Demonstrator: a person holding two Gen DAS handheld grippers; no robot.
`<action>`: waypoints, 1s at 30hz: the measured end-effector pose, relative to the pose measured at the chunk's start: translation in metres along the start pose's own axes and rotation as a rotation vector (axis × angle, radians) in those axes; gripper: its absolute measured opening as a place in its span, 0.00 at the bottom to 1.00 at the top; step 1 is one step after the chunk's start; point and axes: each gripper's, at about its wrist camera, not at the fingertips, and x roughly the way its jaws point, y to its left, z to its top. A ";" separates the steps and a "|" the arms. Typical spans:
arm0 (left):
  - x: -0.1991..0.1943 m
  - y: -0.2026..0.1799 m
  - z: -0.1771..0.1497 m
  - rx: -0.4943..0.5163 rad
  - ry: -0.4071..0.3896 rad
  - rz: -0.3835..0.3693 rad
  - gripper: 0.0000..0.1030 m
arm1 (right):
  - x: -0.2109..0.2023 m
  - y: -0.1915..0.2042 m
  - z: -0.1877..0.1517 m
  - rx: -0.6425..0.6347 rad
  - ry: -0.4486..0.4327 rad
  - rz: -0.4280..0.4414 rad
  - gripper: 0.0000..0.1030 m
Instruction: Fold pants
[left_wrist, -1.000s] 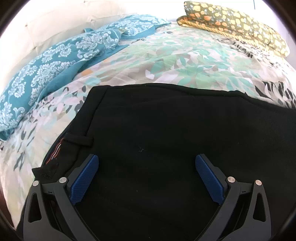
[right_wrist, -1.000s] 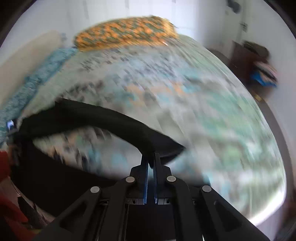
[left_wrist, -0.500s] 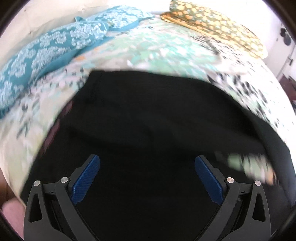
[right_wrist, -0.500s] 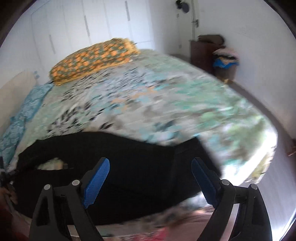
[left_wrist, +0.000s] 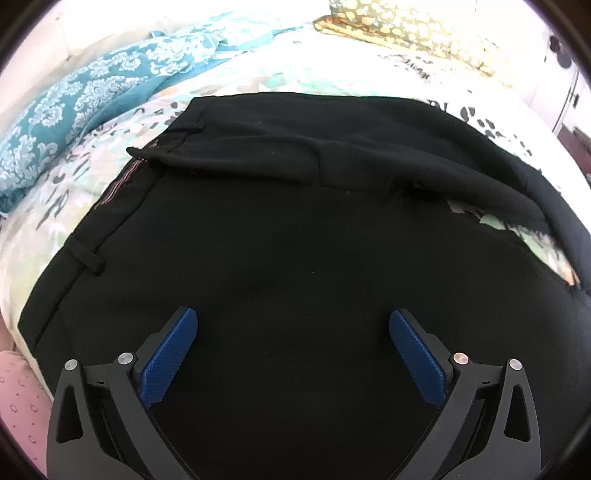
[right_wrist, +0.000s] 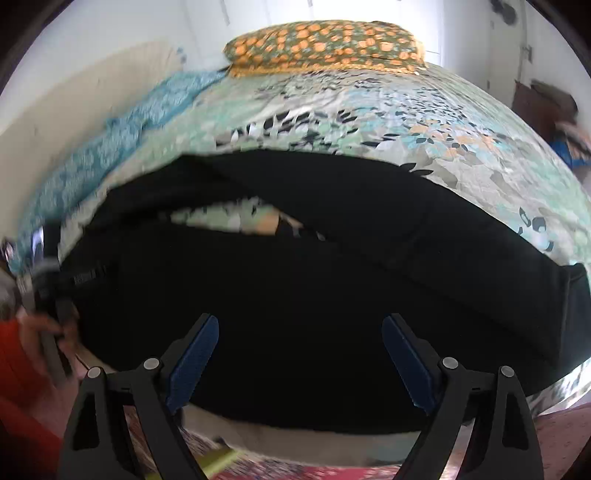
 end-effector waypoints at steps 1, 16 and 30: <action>0.000 0.000 -0.001 -0.002 -0.002 0.002 1.00 | -0.001 -0.005 -0.003 -0.005 0.007 -0.010 0.87; 0.002 -0.002 -0.002 0.011 -0.010 0.016 1.00 | -0.005 -0.064 -0.007 0.246 0.014 -0.019 0.87; 0.001 -0.004 -0.003 0.010 -0.008 0.020 1.00 | -0.033 -0.091 -0.015 0.332 -0.038 -0.008 0.87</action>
